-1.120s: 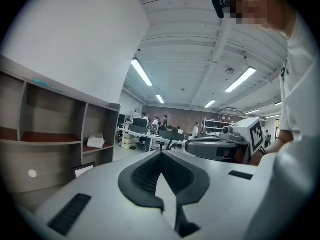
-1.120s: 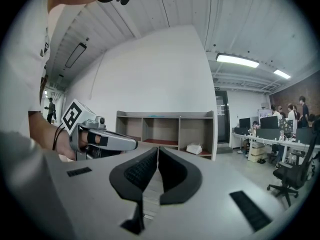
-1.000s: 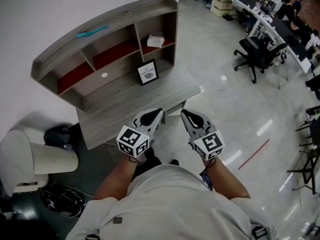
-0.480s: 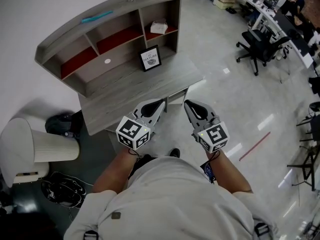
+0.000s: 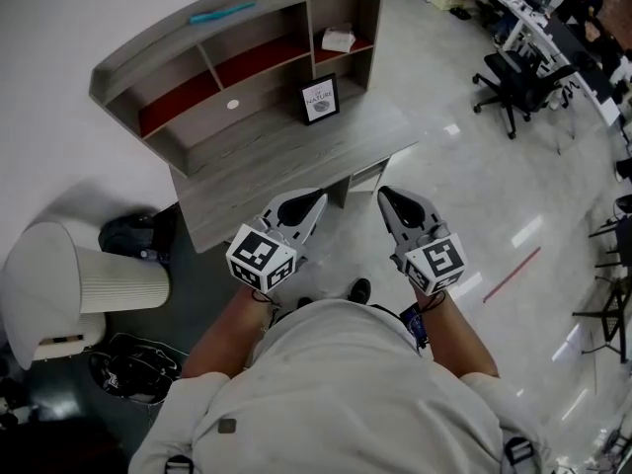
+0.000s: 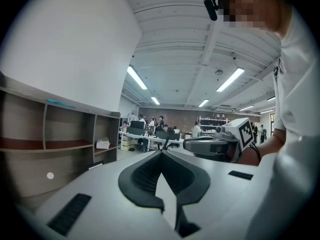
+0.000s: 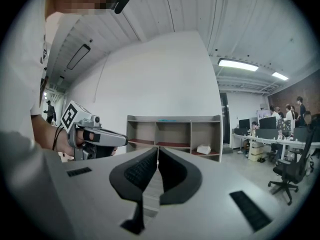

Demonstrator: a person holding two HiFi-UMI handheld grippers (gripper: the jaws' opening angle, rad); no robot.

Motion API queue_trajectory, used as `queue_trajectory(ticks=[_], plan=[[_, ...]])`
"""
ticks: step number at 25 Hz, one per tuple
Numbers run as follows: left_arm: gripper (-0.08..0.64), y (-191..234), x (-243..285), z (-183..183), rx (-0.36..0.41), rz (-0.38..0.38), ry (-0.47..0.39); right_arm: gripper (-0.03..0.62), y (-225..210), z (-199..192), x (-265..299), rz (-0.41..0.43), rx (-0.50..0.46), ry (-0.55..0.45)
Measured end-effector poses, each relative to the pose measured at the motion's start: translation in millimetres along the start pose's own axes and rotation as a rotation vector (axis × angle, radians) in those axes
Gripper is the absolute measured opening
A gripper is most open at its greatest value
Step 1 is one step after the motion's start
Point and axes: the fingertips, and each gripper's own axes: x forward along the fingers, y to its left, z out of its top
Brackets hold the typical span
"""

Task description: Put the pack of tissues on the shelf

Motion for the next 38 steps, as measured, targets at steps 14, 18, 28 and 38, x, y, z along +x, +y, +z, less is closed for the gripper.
queue_trajectory(ticks=[14,18,28,38], plan=[[0.015,2,-93,0,0.029,-0.098,-0.046,0.025,105,-3,4,-0.04,0.0,0.005],[0.015,-2,-108,-2,0.04,-0.126,-0.053,0.025,126,-5,3,-0.034,-0.002,-0.002],[0.017,1,-127,-12,0.022,-0.128,-0.042,0.023,150,-2,10,-0.016,-0.006,-0.017],[0.015,0,-125,-6,0.025,-0.127,-0.048,0.023,151,5,11,-0.011,0.006,-0.032]])
